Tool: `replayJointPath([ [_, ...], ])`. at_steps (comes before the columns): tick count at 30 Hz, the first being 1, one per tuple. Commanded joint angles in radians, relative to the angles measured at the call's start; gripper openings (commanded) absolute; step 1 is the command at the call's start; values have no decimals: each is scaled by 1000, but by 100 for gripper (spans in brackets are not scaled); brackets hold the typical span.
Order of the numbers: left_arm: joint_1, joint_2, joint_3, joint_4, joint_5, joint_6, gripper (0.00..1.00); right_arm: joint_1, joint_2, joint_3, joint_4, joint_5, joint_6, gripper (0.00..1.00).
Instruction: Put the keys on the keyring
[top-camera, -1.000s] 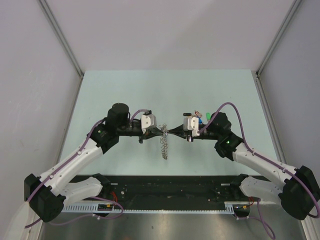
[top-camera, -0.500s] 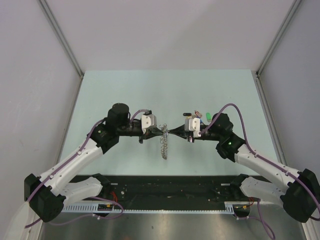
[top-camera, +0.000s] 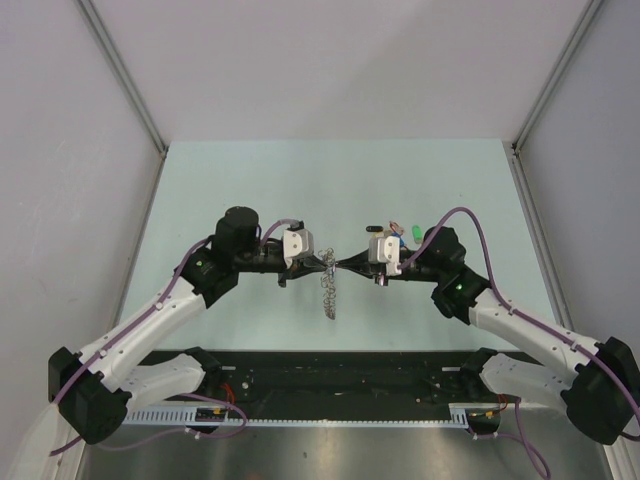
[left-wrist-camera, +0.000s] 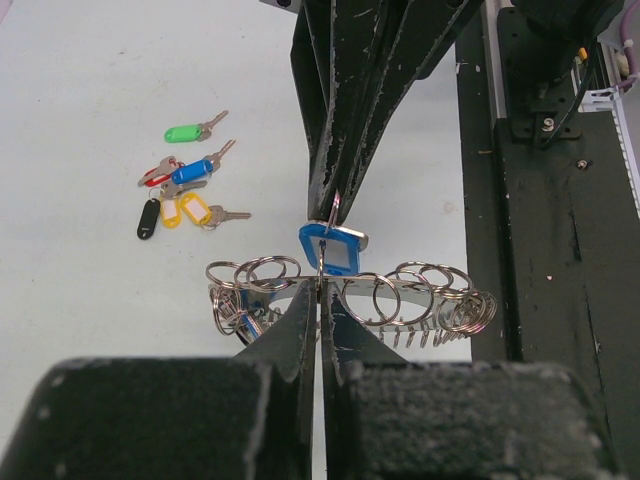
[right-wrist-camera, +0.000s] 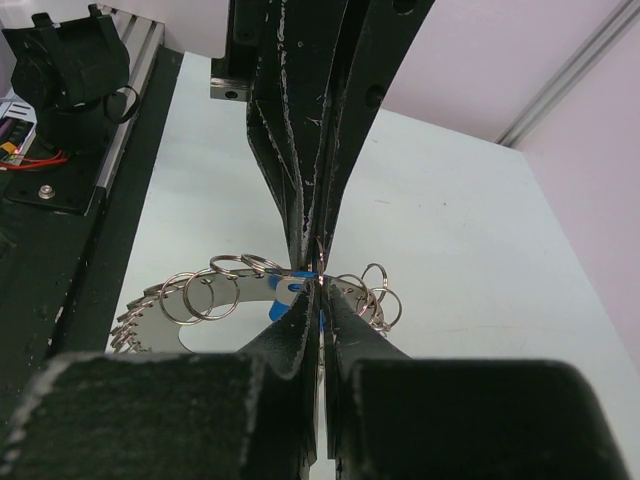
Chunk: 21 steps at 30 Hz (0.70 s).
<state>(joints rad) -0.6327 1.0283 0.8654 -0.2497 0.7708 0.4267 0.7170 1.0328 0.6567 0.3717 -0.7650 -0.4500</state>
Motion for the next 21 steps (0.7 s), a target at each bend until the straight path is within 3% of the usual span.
replayJointPath([
  [1, -9, -8, 9, 32, 24, 12, 0, 7, 13, 17, 33, 6, -12, 0],
  [21, -9, -7, 9, 40, 30, 1, 0, 15, 39, 41, -17, -13, -47, 0],
])
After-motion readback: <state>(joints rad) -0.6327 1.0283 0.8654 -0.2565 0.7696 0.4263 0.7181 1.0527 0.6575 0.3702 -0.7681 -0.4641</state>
